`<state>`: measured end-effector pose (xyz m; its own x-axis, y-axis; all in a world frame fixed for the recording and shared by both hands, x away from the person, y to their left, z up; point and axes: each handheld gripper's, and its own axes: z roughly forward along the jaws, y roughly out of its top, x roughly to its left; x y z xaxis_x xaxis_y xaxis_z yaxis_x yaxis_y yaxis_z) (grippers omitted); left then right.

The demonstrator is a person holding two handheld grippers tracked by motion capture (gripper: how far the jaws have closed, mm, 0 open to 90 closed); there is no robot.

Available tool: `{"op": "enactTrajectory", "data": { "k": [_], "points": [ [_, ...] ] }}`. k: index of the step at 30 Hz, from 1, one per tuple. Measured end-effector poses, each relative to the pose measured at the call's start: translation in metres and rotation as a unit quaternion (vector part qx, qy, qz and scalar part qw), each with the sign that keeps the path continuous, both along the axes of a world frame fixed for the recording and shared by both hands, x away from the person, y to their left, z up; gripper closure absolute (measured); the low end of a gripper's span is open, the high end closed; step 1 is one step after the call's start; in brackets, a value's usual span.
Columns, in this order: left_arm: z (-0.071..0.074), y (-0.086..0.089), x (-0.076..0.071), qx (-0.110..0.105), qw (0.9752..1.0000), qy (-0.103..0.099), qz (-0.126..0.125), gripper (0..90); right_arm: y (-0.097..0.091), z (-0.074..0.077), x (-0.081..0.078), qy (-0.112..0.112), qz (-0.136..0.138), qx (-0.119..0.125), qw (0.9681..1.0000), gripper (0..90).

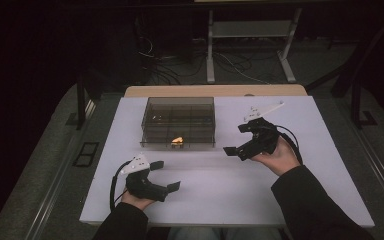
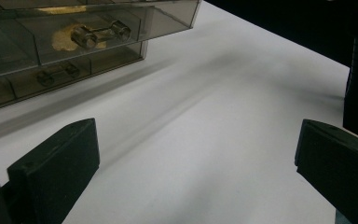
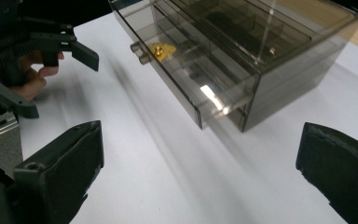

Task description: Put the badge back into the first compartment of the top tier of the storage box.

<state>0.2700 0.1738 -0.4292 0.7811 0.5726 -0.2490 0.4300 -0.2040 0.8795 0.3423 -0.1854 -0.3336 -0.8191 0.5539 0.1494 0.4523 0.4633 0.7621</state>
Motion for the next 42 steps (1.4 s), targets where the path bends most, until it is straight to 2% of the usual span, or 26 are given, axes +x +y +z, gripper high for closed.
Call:
{"op": "enactTrajectory", "data": {
  "k": [9, 19, 29, 42],
  "points": [
    [0.0, 0.0, 0.0, 0.001, 1.0, 0.0, 0.0, 0.0, -0.023, -0.011, -0.015, 0.005, -0.015, 0.004, 0.9999, 0.1],
    [0.0, 0.0, -0.001, 0.001, 1.0, 0.002, 0.002, 0.0, -0.049, -0.022, -0.03, 0.007, -0.041, 0.019, 0.999, 0.1],
    [0.0, 0.0, 0.0, 0.003, 1.0, 0.003, 0.001, 0.0, -0.072, -0.04, -0.044, 0.015, -0.064, 0.039, 0.9971, 0.1],
    [-0.001, 0.0, -0.001, 0.002, 1.0, 0.005, 0.001, 0.0, -0.101, -0.069, -0.069, 0.0, -0.095, 0.065, 0.9933, 0.1]
  ]
}}
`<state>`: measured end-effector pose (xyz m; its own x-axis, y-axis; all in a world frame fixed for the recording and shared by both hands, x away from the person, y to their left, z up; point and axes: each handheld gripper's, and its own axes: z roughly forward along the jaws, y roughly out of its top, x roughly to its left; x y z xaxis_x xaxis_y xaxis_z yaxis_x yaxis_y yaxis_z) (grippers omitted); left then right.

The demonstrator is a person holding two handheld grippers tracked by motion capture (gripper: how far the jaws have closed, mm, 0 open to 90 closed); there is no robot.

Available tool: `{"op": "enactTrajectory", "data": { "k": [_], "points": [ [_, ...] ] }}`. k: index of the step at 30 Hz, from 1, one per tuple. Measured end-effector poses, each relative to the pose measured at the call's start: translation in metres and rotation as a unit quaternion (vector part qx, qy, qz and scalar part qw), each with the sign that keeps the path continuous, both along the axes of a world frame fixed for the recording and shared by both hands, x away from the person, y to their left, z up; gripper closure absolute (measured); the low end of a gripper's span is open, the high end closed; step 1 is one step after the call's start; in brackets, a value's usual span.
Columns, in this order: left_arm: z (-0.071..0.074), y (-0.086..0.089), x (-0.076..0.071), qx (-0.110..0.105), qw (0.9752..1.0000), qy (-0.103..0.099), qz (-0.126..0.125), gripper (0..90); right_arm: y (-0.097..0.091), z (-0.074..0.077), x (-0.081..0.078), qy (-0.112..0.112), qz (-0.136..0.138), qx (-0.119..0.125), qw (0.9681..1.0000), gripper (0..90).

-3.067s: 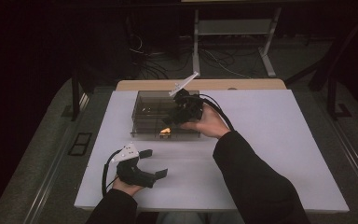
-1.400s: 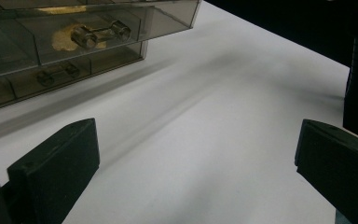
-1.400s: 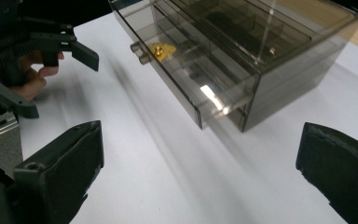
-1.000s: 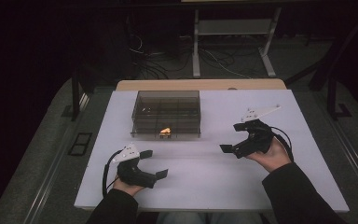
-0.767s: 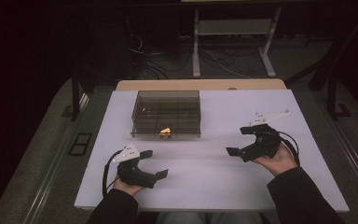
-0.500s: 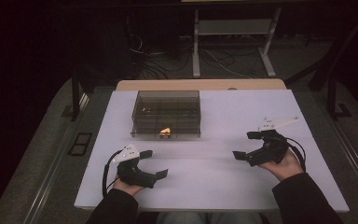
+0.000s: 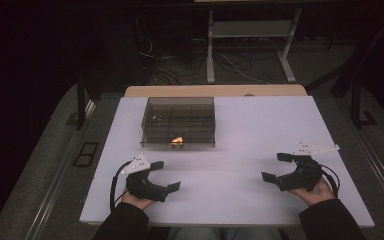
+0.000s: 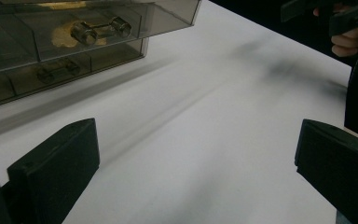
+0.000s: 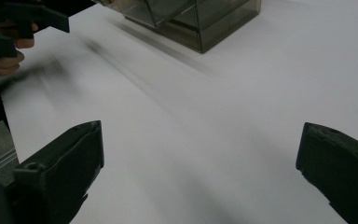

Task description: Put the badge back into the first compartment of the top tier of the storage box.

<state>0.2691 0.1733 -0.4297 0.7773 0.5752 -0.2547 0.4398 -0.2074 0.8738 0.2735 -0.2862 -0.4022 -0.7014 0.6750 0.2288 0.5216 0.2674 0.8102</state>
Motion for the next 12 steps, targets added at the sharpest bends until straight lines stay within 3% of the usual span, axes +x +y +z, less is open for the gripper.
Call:
{"op": "enactTrajectory", "data": {
  "k": [12],
  "points": [
    [0.0, 0.0, 0.0, 0.001, 1.0, -0.001, -0.002, 0.0, -0.01, -0.014, -0.018, -0.004, -0.017, 0.007, 0.9998, 0.1]
  ]
}}
